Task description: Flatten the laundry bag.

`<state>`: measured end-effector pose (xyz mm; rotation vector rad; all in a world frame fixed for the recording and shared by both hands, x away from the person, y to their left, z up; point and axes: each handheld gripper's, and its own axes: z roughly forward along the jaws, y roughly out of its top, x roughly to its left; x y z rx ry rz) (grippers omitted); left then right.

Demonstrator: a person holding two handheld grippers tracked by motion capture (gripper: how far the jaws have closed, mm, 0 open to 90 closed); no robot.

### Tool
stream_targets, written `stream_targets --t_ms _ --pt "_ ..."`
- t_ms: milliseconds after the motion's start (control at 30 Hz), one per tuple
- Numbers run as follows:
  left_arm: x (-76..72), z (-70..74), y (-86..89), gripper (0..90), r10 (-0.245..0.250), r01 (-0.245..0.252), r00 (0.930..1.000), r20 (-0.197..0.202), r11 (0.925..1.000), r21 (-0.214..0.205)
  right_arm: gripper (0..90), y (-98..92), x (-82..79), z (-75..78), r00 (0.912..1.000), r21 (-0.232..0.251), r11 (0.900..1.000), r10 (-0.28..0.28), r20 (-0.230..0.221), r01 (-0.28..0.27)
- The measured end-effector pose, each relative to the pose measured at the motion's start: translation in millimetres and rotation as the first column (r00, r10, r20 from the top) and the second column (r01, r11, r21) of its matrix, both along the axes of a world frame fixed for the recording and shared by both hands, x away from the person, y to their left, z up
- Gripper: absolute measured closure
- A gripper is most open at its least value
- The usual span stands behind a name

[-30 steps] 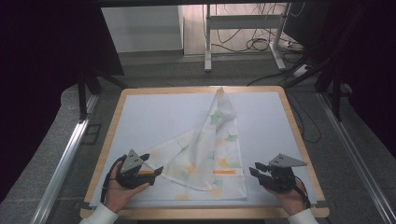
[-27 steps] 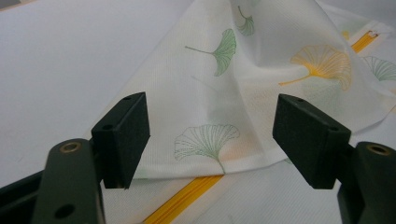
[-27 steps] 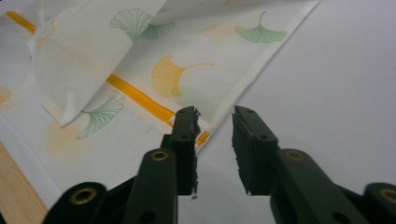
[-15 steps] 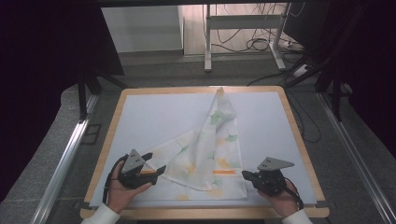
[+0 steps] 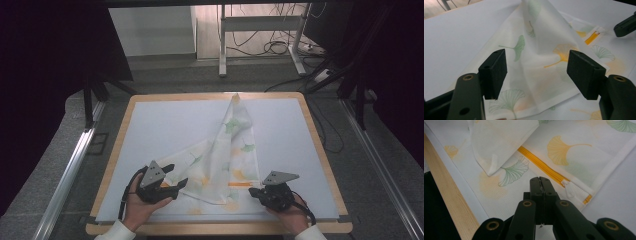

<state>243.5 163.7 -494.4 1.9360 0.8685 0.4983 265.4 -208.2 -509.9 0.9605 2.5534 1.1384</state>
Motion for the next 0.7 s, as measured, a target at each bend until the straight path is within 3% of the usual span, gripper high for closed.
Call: stream_targets --t_ms 167,467,700 --pt "-2.6 2.5 -12.5 34.6 -0.045 0.045 0.9989 0.013 0.9990 -0.003 89.2 1.9 0.4 -1.7 0.9998 0.000 1.0000 -0.002 -0.022 0.002" --pt "-5.0 1.0 -36.9 34.8 -0.112 0.112 0.9937 -0.002 0.9936 0.012 89.2 0.3 1.4 -2.5 0.9995 0.006 0.9999 -0.011 -0.029 0.011" --pt "-6.7 0.1 -53.6 33.6 -0.167 0.167 0.9860 -0.011 0.9860 0.007 89.2 1.0 0.5 -2.3 0.9995 0.009 0.9999 -0.007 -0.031 0.007"
